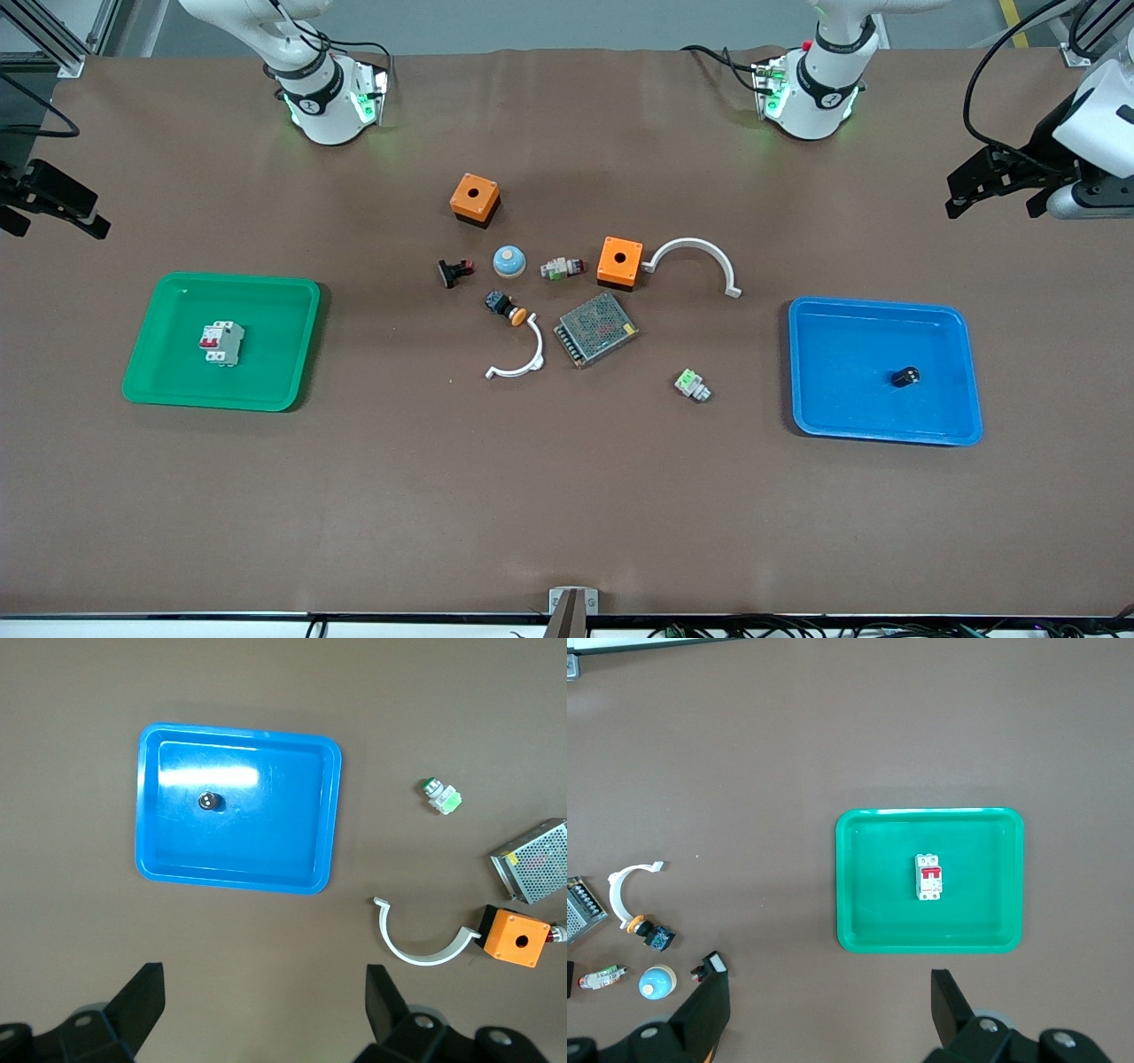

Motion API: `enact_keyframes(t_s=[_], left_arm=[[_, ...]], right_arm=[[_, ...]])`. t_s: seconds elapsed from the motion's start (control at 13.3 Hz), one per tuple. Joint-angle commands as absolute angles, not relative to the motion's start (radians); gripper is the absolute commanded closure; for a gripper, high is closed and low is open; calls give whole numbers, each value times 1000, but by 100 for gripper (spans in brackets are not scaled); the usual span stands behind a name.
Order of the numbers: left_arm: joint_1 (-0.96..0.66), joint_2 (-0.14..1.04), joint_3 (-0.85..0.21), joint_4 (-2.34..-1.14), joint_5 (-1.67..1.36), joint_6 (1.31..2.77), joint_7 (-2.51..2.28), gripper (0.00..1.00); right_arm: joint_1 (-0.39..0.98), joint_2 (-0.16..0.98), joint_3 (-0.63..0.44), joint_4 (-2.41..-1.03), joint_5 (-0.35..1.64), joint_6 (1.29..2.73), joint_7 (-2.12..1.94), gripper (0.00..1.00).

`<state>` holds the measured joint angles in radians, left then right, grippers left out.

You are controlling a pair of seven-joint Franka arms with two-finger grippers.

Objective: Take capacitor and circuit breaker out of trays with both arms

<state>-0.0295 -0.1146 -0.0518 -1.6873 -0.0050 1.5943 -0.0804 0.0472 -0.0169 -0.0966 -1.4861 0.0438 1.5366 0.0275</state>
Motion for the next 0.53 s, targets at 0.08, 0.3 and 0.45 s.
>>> enact_keyframes(t_s=[0.08,0.3,0.45], left_arm=[[-23,-98,-54,-1640,-14,1566,-81,0],[-21,-69,-49,-1608,-15,1566,-78,0],[-14,-61,-46,-1611,-15,1566,-66,0]], right_arm=[[41,-43,-89,-1505,31,1534,35,0],[38,-43,-92,-1506,31,1526,43,0],[35,-43,-95,-1506,26,1520,38,0]])
